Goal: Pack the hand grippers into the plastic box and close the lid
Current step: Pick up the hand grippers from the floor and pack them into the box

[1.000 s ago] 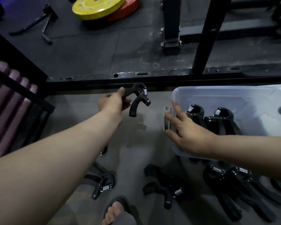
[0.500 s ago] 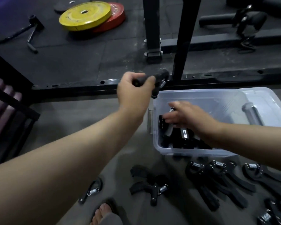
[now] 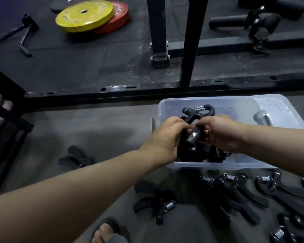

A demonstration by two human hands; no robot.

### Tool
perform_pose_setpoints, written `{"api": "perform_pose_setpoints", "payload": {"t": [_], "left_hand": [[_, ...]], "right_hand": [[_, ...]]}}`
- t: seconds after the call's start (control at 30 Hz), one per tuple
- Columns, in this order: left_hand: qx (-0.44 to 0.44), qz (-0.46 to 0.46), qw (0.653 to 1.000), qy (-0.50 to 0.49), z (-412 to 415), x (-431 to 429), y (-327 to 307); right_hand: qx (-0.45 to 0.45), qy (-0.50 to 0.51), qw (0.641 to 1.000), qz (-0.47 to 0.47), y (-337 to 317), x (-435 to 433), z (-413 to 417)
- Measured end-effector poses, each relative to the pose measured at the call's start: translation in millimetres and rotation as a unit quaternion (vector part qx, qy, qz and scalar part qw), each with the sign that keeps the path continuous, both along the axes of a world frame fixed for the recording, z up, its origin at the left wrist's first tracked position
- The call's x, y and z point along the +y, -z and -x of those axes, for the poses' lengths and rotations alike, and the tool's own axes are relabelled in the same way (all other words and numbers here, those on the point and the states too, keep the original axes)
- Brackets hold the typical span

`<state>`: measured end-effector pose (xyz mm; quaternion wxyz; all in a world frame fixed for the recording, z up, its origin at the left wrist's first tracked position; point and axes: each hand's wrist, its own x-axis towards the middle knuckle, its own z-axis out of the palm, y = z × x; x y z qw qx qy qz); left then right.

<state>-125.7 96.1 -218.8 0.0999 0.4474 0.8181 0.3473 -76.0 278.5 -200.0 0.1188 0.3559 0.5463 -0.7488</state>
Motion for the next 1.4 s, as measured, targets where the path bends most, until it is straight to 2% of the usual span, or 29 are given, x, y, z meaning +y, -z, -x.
{"api": "perform_pose_setpoints", "payload": {"t": [0.1, 0.2, 0.33, 0.53, 0.6, 0.67, 0.73, 0.8, 0.87, 1.0, 1.07, 1.23, 1.4], "left_hand": [[0.025, 0.024, 0.997, -0.069, 12, -8, 10], [0.016, 0.061, 0.991, -0.118, 23, -10, 15], [0.044, 0.078, 0.991, -0.104, 28, -6, 26], [0.025, 0.06, 0.992, -0.106, 26, -3, 37], [0.02, 0.053, 0.993, -0.106, 27, -4, 39], [0.023, 0.045, 0.993, -0.107, 28, -4, 42], [0.023, 0.038, 0.993, -0.11, 28, -4, 44], [0.021, 0.034, 0.993, -0.112, 27, -4, 44], [0.017, 0.032, 0.993, -0.113, 26, -4, 44], [0.017, 0.029, 0.994, -0.108, 27, -5, 45], [0.014, 0.031, 0.994, -0.108, 27, -5, 44], [0.009, 0.032, 0.994, -0.105, 27, -6, 44], [0.005, 0.026, 0.994, -0.105, 27, -6, 44]], "right_hand": [[-0.016, -0.003, 0.999, -0.039, 4, 7, 3], [-0.029, -0.059, 0.995, -0.073, 14, 10, 5], [-0.039, -0.095, 0.99, -0.098, 29, 9, 10], [-0.014, -0.108, 0.993, -0.056, 38, 8, 22], [-0.008, -0.119, 0.989, -0.09, 39, 6, 23], [-0.019, -0.168, 0.965, -0.2, 42, 6, 24], [-0.047, -0.224, 0.916, -0.331, 45, 7, 26], [-0.049, -0.259, 0.871, -0.415, 43, 5, 27], [-0.039, -0.303, 0.826, -0.474, 42, 3, 28], [-0.029, -0.344, 0.776, -0.528, 43, -2, 25], [-0.032, -0.353, 0.767, -0.535, 43, -3, 26], [-0.039, -0.331, 0.79, -0.515, 37, -4, 29], [-0.03, -0.339, 0.781, -0.524, 46, -3, 24]]}}
